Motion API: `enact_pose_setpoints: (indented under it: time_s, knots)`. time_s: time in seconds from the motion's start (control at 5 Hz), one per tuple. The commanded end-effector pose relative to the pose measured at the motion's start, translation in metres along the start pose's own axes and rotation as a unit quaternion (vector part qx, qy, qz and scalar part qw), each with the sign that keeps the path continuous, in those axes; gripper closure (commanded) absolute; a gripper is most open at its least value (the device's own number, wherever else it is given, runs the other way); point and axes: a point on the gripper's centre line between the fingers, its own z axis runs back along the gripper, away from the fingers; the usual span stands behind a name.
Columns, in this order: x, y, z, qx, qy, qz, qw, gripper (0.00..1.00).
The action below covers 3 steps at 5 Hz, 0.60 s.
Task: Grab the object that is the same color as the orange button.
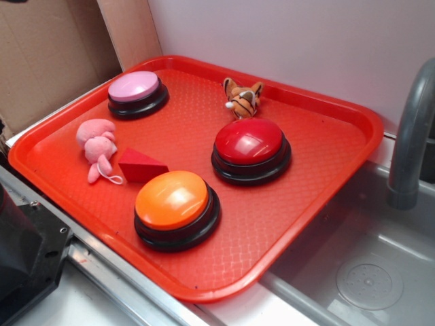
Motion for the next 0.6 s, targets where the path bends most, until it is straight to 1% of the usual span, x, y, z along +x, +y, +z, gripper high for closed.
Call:
enact_pose_setpoints:
  time_s: [0.0, 0.2, 0.4]
  knots:
    - [0.0, 0.0, 0.0, 0.0, 0.0, 0.0, 1.0, 0.0]
    - [0.02, 0.003, -0.015, -0.009, -0.038, 0.066, 0.997, 0.0]
    - [0.046, 0.006, -0.035, -0.019, -0.062, 0.105, 0.992, 0.0]
